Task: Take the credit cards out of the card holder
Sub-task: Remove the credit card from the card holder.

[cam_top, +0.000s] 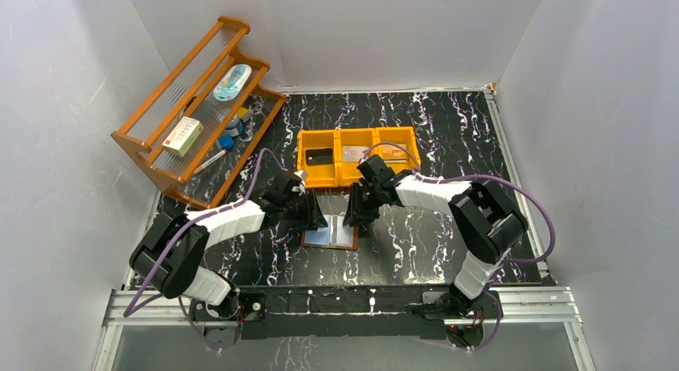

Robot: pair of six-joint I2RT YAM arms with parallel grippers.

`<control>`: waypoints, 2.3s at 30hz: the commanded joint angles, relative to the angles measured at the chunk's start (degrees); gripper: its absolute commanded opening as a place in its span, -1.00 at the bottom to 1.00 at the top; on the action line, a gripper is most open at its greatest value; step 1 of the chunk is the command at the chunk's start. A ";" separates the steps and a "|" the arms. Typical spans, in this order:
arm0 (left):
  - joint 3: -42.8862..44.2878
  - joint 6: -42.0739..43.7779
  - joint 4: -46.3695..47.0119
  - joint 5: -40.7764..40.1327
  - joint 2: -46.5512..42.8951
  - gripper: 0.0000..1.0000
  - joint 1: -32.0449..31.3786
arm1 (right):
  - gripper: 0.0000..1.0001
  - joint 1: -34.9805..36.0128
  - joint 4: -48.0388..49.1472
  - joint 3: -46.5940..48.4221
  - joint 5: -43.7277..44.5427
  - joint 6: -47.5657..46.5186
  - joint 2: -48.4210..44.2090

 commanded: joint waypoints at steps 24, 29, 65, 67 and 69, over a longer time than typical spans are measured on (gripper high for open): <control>-9.33 -16.08 21.05 11.23 7.19 -0.72 -0.09 | -0.44 0.12 6.45 -5.40 -3.34 4.90 5.48; -11.18 -20.94 30.58 13.93 9.79 -1.00 -0.10 | -0.45 0.08 6.32 -6.61 -2.60 4.81 4.63; -2.70 -6.16 4.09 0.26 -4.67 -0.79 -0.06 | -0.28 -0.15 -4.98 4.35 4.10 -5.23 -3.19; -1.97 -5.41 2.49 -0.57 -4.69 -0.76 -0.06 | -0.26 0.14 -6.23 5.26 5.79 -5.77 -3.68; -1.88 -5.26 1.66 -1.52 -6.61 -0.74 -0.09 | -0.22 0.75 -6.77 5.89 6.61 -6.18 -3.71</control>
